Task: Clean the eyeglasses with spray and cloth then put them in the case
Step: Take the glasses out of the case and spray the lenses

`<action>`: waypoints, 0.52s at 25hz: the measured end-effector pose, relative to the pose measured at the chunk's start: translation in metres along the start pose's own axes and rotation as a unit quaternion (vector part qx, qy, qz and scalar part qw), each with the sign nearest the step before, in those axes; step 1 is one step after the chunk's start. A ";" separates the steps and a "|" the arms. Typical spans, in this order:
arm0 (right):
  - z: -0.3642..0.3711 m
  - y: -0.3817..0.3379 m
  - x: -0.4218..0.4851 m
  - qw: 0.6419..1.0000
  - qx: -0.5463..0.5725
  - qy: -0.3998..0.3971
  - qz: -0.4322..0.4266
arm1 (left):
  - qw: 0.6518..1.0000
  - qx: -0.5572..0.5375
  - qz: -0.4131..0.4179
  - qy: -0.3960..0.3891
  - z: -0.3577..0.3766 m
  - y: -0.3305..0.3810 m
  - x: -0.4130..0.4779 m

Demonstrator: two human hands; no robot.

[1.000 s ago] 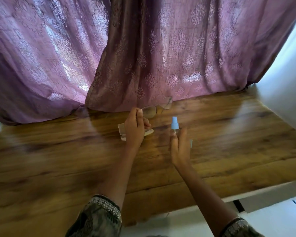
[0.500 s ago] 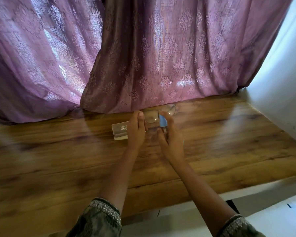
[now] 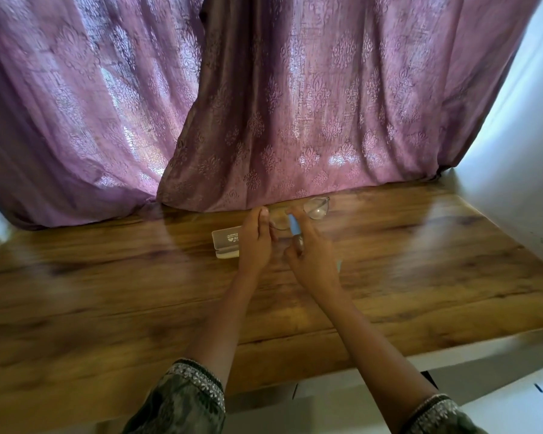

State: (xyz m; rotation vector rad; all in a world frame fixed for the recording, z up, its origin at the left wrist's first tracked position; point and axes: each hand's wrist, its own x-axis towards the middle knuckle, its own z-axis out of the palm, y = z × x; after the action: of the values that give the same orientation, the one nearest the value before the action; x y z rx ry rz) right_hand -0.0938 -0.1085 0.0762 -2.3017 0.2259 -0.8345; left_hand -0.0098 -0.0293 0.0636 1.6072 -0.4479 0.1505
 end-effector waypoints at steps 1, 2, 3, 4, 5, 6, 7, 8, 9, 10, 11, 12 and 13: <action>0.000 -0.002 -0.001 1.000 0.000 0.005 0.005 | 1.000 -0.003 -0.002 -0.003 -0.001 0.001 -0.001; 0.000 -0.004 -0.001 1.000 0.000 0.011 0.010 | 1.000 -0.005 -0.002 -0.005 -0.002 0.002 -0.002; 0.000 -0.005 0.000 1.000 0.000 0.016 0.014 | 1.000 -0.004 0.001 -0.007 -0.003 0.002 -0.003; -0.001 -0.006 0.000 1.000 0.000 0.019 0.019 | 1.000 0.000 0.004 -0.009 -0.003 0.001 -0.003; -0.001 -0.007 0.001 1.000 -0.003 0.019 0.022 | 1.000 0.005 0.005 -0.010 -0.004 0.000 -0.003; -0.001 -0.007 0.000 1.000 -0.007 0.014 0.018 | 1.000 0.008 0.005 -0.009 -0.004 -0.001 -0.004; -0.001 -0.009 -0.002 1.000 -0.010 0.007 0.011 | 1.000 0.009 0.005 -0.008 -0.005 -0.003 -0.005; -0.001 -0.010 -0.004 1.000 -0.012 0.001 0.003 | 1.000 0.008 0.006 -0.007 -0.005 -0.004 -0.006; 0.000 -0.011 -0.005 1.000 -0.011 -0.001 -0.001 | 1.000 0.006 0.008 -0.008 -0.006 -0.004 -0.007; 0.000 -0.012 -0.005 1.000 -0.007 0.002 -0.001 | 1.000 0.003 0.011 -0.010 -0.006 -0.006 -0.007; 0.000 -0.012 -0.005 1.000 -0.003 0.004 0.001 | 1.000 -0.003 0.014 -0.012 -0.007 -0.006 -0.008; 0.000 -0.012 -0.004 1.000 0.000 0.004 0.006 | 1.000 -0.008 0.016 -0.013 -0.007 -0.007 -0.008; 0.000 -0.011 -0.003 1.000 -0.001 0.001 0.012 | 1.000 -0.010 0.016 -0.013 -0.007 -0.008 -0.008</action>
State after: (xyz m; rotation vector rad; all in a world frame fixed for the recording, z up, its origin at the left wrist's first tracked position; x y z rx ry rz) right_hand -0.0972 -0.0989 0.0823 -2.2962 0.2560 -0.8242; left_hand -0.0133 -0.0202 0.0540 1.5845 -0.4935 0.1489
